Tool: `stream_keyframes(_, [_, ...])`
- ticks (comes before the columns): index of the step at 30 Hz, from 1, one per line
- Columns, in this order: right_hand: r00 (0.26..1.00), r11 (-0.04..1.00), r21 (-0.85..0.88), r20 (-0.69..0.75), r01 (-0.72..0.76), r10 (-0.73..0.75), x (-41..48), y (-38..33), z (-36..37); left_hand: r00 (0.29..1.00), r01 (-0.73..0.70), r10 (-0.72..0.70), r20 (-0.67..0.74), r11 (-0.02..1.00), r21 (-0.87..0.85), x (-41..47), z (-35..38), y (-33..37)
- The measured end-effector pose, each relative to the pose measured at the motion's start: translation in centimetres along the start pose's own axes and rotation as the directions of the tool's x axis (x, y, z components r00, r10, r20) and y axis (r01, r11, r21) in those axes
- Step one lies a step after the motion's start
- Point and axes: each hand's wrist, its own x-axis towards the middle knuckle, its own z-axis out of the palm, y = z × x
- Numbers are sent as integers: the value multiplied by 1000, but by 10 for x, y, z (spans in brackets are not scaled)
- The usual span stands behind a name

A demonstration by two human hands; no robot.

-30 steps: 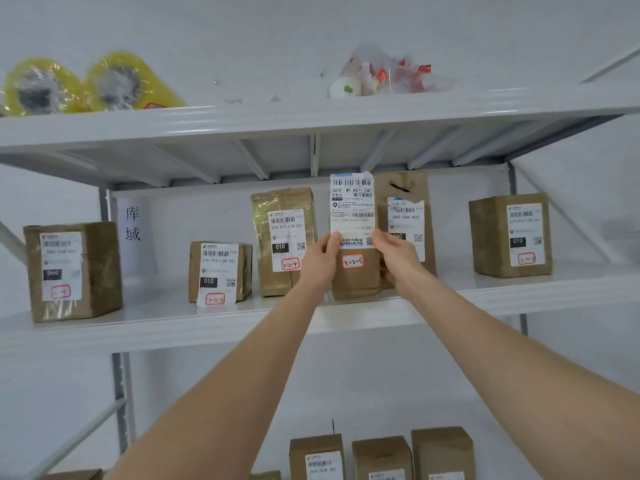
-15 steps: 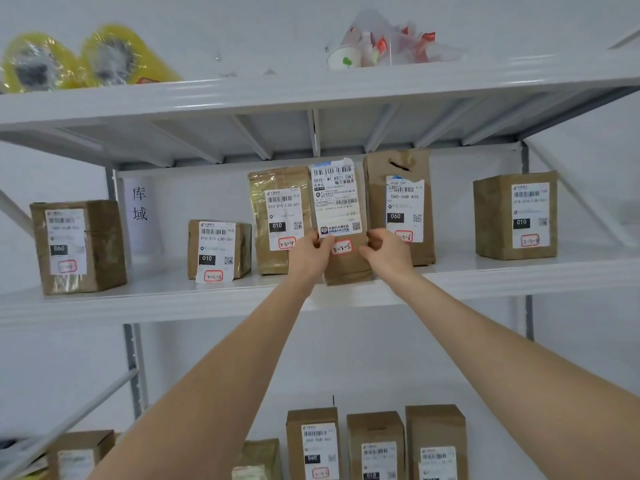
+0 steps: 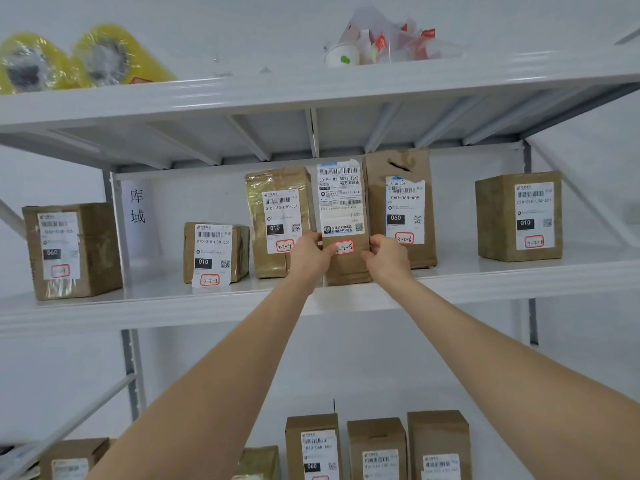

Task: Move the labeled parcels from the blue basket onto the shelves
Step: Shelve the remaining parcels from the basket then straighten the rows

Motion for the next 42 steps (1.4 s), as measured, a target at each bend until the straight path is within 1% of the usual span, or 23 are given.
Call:
stream_keyframes(6, [1000, 998, -57, 13, -11, 12, 6, 2, 6, 1000, -4, 4, -13, 1000, 13, 9, 3, -3])
stream_keyframes(11, [999, 999, -44, 41, -24, 26, 15, 4, 12, 1000, 6, -6, -4, 998, 57, 21, 7, -9])
stream_keyframes(21, [995, 994, -98, 87, -50, 59, 30, 5, 20, 1000, -9, 9, -1, 991, 137, 37, 15, -16])
stream_keyframes(27, [991, 988, -135, 99, -80, 93, 39, 7, 25, 1000, -27, 28, -8, 990, 138, 44, 19, -21])
stream_keyframes(34, [987, 986, -127, 110, -106, 120, 41, 7, 28, 1000, -19, 21, -10, 992, 125, 49, 22, -24])
stream_keyframes(42, [987, 990, -98, 119, -99, 110, 37, 0, 25, 999, 14, -21, 42, 990, 143, 47, 18, -20])
